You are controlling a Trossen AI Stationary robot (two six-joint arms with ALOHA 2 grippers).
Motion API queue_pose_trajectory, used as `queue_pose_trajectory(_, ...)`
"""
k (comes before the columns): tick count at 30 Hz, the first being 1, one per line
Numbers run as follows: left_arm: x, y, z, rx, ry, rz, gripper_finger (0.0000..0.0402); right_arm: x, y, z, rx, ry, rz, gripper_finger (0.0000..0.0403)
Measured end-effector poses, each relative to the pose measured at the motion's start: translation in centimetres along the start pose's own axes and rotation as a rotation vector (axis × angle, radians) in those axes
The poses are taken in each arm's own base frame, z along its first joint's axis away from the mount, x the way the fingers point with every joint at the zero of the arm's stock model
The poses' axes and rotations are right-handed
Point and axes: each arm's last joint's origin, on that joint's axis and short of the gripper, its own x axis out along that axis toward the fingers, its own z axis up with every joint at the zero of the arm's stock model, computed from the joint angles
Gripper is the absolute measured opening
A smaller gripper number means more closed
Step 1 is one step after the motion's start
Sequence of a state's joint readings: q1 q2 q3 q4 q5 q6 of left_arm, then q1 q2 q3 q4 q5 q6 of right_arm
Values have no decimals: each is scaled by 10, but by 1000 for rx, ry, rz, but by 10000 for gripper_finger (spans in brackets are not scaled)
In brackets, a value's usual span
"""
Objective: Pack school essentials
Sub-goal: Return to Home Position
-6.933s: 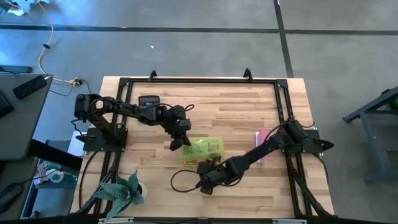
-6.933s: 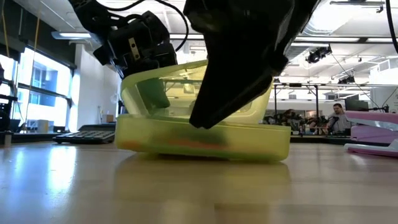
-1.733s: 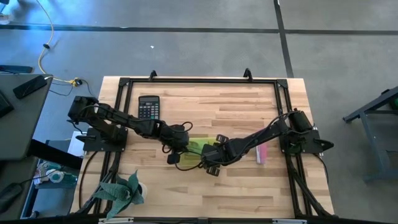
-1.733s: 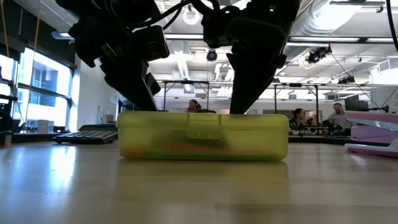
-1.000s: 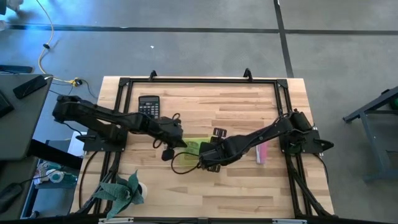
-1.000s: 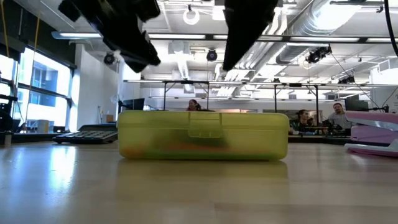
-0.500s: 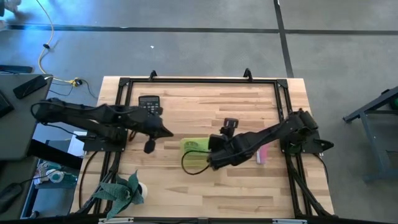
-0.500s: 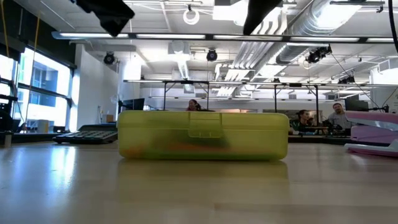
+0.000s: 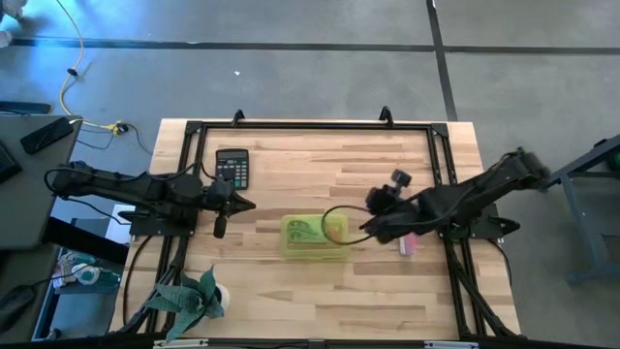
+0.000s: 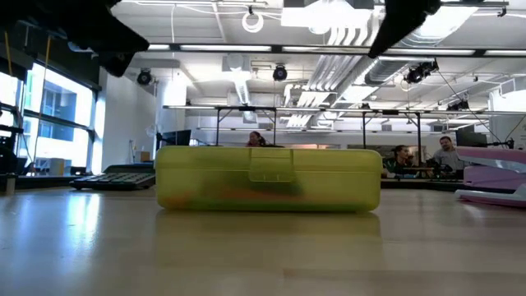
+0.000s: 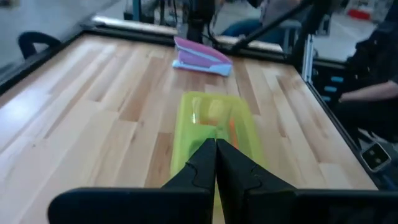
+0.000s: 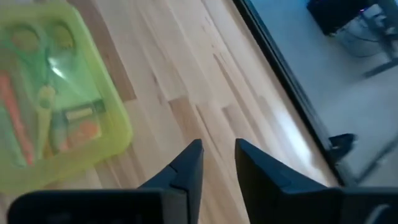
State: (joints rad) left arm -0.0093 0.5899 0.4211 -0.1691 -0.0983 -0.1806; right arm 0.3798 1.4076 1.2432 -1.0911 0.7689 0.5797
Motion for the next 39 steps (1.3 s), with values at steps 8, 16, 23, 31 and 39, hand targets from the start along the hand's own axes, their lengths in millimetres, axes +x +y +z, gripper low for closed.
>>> queue_pose_trajectory(8,-5,7,-30,-52,-76,2,0,-2,-33,-49,212,-186,139,35)
queue_pose_trajectory(16,-10,10,-48,-72,-174,-13,0,10,-42,-85,283,-385,259,4)
queue_pose_trajectory(23,-11,14,-60,-89,-217,7,0,22,-48,-115,338,-449,290,1)
queue_pose_trajectory(31,-5,17,-80,-92,-226,26,0,32,-54,-142,372,-506,312,0)
queue_pose_trajectory(39,-4,18,-82,-56,-236,30,0,41,-51,-162,334,-672,477,0)
